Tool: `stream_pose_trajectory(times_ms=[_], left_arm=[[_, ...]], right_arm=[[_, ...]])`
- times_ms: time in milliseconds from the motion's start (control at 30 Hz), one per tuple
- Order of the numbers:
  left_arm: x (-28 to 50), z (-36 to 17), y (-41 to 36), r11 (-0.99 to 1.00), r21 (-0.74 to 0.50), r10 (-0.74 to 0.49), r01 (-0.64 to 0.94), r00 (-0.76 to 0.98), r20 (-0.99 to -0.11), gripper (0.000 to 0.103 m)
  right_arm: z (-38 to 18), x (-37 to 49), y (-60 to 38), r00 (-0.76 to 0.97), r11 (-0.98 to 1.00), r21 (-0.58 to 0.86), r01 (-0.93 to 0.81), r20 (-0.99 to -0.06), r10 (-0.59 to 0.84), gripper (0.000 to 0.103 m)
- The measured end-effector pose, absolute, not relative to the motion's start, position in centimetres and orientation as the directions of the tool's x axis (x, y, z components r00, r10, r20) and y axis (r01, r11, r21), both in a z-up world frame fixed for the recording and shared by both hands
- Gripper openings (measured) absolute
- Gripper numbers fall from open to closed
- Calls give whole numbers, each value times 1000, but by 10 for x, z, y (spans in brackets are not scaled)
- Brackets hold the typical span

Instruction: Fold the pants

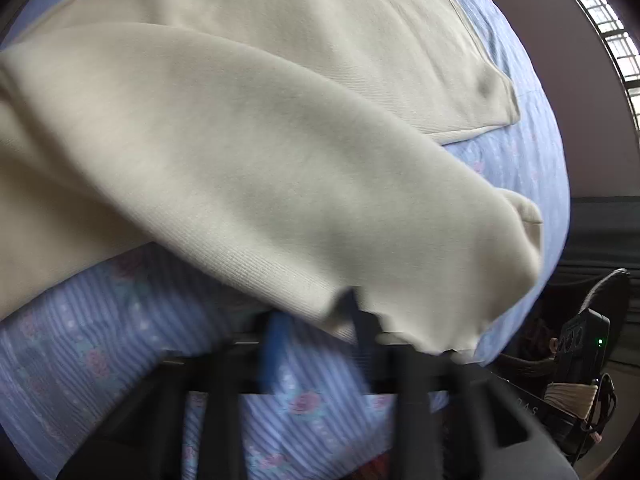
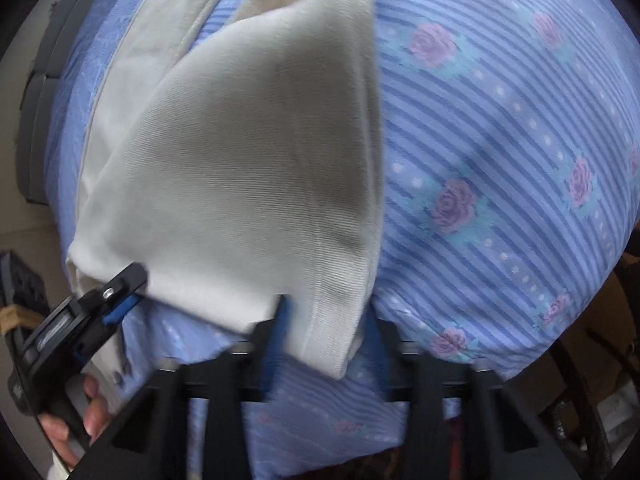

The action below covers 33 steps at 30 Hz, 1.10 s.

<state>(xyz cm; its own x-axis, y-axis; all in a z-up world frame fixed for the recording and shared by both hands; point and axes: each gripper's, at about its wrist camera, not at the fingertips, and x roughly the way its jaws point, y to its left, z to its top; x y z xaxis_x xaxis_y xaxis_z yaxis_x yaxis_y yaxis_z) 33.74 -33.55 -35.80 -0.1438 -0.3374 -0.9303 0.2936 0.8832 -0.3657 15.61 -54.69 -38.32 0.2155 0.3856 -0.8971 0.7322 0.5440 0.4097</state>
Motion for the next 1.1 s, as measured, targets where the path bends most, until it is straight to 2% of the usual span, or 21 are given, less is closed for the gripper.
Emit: stream_pose_trajectory(times_ms=[67,233,367,500,600,667,833,900,967,1000,1100], left_arm=[[341,-341,-337,865,-394,-371,310,-133,-919,10],[365,-255,-348,795,-459,-496,398,-11,-868,9],[421,-213,-374,783,-408,-511,470,110,-853,9],[490,-213,-398,797,-381,-496,468,148,-856,9],[534,-227,-416,820,-350,-458,452,153,-876,9],[558,-246,-426,843,-321,-414,432,140,-899,9],[597,-307,-445,890,-251,-290,380,48,-956,12],[599,-311,-448,901,-238,-271,362,43,-962,16],[600,-308,-447,898,-269,-296,347,26,-955,26],[599,-307,-447,896,-279,-305,345,21,-952,28],[599,-300,-445,893,-300,-321,336,9,-947,31]], right_arm=[[-362,163,-551,262,544,452,707,-882,392,13],[-266,192,-574,492,518,629,580,-777,393,10],[-204,245,-623,636,556,671,491,-712,297,10],[-187,328,-672,688,600,659,454,-687,234,10],[-204,382,-694,669,622,635,458,-707,229,10],[-217,412,-705,651,637,615,465,-725,224,7],[-250,478,-737,597,657,555,510,-778,194,7],[-253,484,-744,588,689,519,506,-792,166,12],[-254,487,-744,566,746,470,472,-810,152,41],[-256,487,-744,558,772,445,455,-818,142,45],[-266,488,-740,511,820,394,415,-847,148,47]])
